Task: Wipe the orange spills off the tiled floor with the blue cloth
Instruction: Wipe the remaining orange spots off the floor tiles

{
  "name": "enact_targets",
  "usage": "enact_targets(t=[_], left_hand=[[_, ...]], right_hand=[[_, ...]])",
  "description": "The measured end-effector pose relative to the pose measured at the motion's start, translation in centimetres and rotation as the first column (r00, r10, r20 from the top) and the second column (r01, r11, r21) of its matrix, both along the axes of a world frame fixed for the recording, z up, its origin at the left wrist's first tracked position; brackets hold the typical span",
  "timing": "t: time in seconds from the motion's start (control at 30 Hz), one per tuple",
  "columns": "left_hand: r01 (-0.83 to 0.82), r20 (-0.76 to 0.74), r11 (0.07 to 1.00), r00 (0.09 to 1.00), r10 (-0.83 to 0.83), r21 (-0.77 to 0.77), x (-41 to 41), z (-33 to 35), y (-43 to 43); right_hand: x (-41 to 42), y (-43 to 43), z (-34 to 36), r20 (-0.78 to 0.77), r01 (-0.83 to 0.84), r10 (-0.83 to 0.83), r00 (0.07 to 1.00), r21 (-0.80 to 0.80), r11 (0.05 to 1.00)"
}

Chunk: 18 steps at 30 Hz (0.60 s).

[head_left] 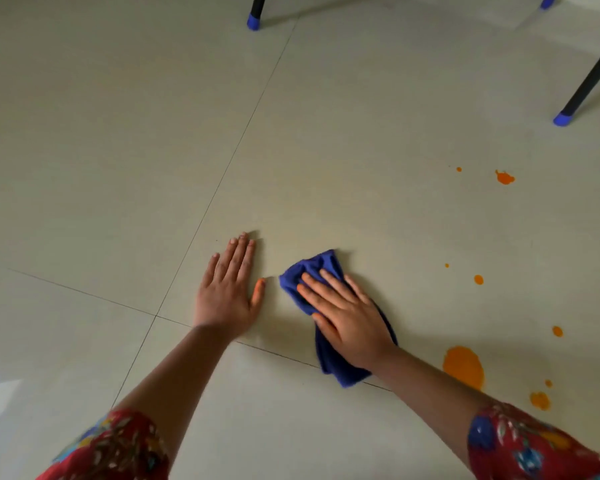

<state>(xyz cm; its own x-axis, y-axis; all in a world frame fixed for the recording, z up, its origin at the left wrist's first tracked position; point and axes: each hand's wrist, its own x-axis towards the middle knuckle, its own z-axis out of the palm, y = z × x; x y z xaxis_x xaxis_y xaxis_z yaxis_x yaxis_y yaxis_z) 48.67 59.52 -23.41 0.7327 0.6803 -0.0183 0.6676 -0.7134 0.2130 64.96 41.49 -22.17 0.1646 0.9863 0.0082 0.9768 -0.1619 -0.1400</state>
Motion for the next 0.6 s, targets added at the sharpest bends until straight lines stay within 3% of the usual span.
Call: enact_targets(t=[0.17,0.27,0.3,0.37,0.43,0.47,0.5,0.53,0.57,0.6], left_hand=[[-0.128,-0.086,0.99,0.989,0.123,-0.066,0.2,0.5,3.4],[-0.144,-0.078,0.984,0.988,0.137,-0.101,0.3,0.4,2.9],[-0.158,-0.066,0.982,0.986,0.152,-0.104,0.1,0.4,2.4],[-0.176,-0.051,0.981,0.984,0.172,-0.086,-0.8,0.3,1.3],[-0.162,-0.049,0.984,0.986,0.159,-0.072,-1.9,0.0,0.3],[-0.156,-0.045,0.985,0.987,0.153,-0.072,-2.4,0.0,-0.2],[-0.156,-0.036,0.985,0.987,0.154,-0.071,-2.8,0.0,-0.6],[-0.159,-0.03,0.984,0.987,0.157,-0.074,-3.1,0.0,-1.2],[-0.164,-0.023,0.983,0.986,0.162,-0.08,-3.3,0.1,-1.7],[-0.169,-0.014,0.982,0.986,0.168,-0.089,-3.4,0.1,-2.2]], right_hand=[[3.8,2.9,-0.2,-0.049,0.307,-0.306,0.951,0.016,0.952],[2.4,3.7,-0.4,-0.03,0.379,-0.378,0.925,0.048,0.924],[1.2,3.0,-0.5,-0.007,0.307,-0.307,0.952,0.047,0.951],[-1.7,-0.3,-0.5,0.033,-0.084,0.084,0.996,-0.006,0.996],[-1.2,-2.8,0.1,-0.024,-0.421,0.421,0.907,-0.102,0.901],[0.1,-3.0,0.1,0.0,-0.447,0.45,0.893,-0.108,0.888],[1.6,-2.5,-0.1,0.04,-0.357,0.364,0.931,-0.113,0.927],[2.9,-1.6,-0.4,0.062,-0.155,0.161,0.985,-0.093,0.984],[4.1,-0.3,-0.4,0.058,0.109,-0.105,0.993,-0.061,0.992],[4.6,0.9,0.0,0.03,0.335,-0.334,0.942,-0.029,0.942]])
